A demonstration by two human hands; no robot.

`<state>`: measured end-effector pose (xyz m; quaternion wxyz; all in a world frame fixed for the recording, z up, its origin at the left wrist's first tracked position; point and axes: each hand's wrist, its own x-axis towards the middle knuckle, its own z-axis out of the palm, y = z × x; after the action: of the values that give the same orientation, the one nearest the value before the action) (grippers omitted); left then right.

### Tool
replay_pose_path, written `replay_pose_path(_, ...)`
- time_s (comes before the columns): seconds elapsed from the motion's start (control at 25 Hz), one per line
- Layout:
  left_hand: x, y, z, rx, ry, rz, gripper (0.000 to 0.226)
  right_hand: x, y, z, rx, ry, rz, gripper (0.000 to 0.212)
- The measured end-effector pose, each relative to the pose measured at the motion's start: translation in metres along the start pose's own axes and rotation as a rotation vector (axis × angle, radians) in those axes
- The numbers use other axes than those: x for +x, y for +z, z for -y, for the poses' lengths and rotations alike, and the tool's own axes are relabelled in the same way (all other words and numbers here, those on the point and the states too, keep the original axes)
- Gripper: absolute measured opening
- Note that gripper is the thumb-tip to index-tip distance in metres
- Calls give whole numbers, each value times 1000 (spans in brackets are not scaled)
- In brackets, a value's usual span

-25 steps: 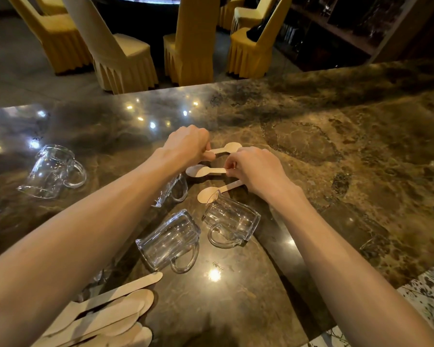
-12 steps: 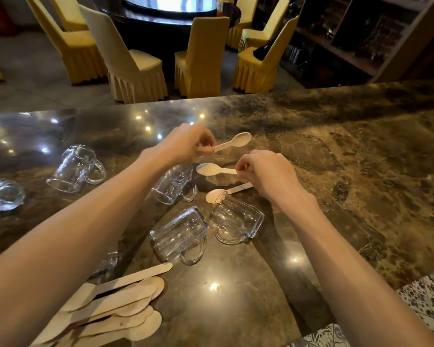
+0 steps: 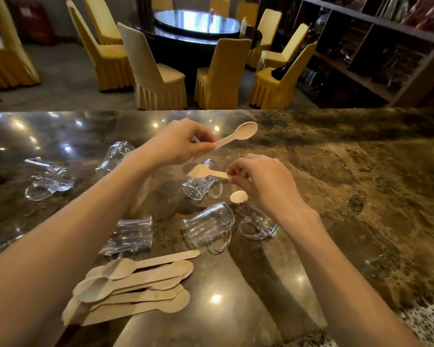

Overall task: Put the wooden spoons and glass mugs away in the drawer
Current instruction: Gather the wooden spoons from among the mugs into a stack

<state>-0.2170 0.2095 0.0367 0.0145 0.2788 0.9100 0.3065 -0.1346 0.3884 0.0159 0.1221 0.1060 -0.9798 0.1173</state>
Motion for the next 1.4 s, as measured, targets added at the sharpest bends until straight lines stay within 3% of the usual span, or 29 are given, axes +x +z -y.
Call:
replay_pose_path(0.64,-164,-56,49,-57,-128,-49,19,-62,35,117,92,-186,129,19)
replay_pose_path(0.88,-203,-57,50,-110,-158,-1,17,-79,59,128,126,-210,201,16)
replay_pose_path(1.04,-220,-50,59,-182,-152,45,30,-86,72,130,120,-206,214,18)
replay_pose_path(1.24,-229,-30,76,-237,-185,90,32,-90,80,128,148,-190,219,22)
replay_pose_path(1.4,-229,-17,82,-260,-199,125,22,-94,71,122,150,-208,229,28)
